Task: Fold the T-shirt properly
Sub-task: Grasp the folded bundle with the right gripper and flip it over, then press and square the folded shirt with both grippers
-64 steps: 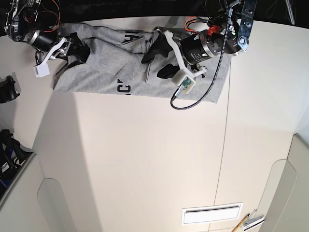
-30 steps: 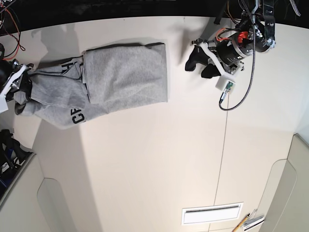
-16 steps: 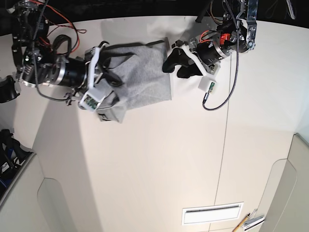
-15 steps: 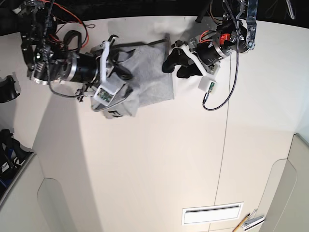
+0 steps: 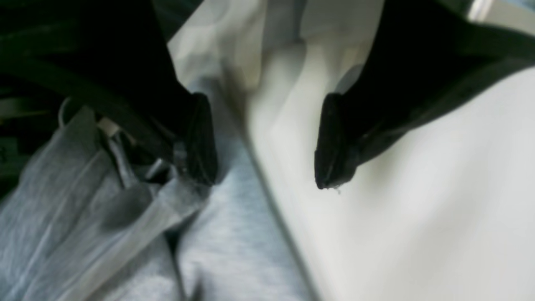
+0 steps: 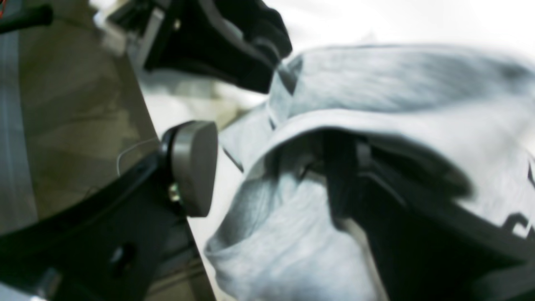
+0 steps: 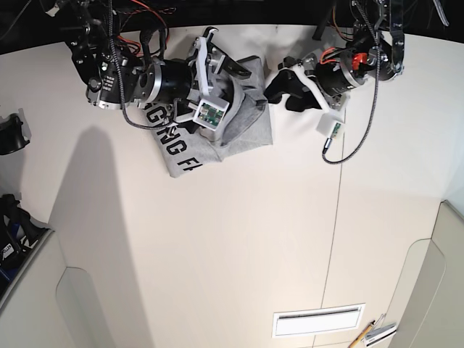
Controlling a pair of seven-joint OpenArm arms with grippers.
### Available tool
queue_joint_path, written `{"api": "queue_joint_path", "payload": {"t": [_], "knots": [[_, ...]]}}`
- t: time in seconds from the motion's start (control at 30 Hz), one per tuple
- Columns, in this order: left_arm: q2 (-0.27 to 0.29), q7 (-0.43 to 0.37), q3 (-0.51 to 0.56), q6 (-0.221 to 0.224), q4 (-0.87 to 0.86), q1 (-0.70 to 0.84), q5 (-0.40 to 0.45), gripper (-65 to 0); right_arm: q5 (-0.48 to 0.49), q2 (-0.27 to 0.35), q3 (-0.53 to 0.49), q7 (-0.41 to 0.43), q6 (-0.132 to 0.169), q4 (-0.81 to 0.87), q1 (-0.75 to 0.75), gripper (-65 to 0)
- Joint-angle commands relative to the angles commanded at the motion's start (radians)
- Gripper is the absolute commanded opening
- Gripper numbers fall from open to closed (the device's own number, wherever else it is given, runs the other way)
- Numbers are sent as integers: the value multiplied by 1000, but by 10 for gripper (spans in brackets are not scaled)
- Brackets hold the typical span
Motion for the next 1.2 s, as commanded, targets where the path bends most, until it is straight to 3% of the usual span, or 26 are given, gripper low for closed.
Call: {"api": "queue_joint_path", "payload": {"t": [0.23,0.43,0.57,0.73,0.8,0.87,0.97,1.03,1.13,1.2], "knots": [[-6,69,-186,-23,60,5,-103,-242,0,-33,0,8,0,-1,65,-258],[-55,93,-330,-42,68,6,-232,-242,-24,-47,24,8,-6,0,88,-258],[-55,124,-402,-42,103,5,-311,-242,-18,-47,149,-34,-31,0,88,-260],[-56,142,-415,-42,184,41,-401,-243,133,-46,381,-116,-29,0,63,-260],[-55,162,-411,-42,218,58,-457,-256,181,-46,439,-124,-10,0,29,-262],[-54,194,-382,-42,255,58,-493,-328,175,-46,468,-120,-3,0,2,-369],[-54,201,-267,-42,296,70,-487,-484,121,-46,503,-57,-3,-1,-3,-650],[-54,209,-130,-42,311,80,-430,-548,66,-47,520,40,-4,-2,4,-650],[-53,186,109,-42,311,80,-300,-610,44,-47,519,50,-3,-43,56,-650],[-54,123,250,-42,311,80,-175,-611,44,-50,519,63,-3,-115,101,-650]]}}
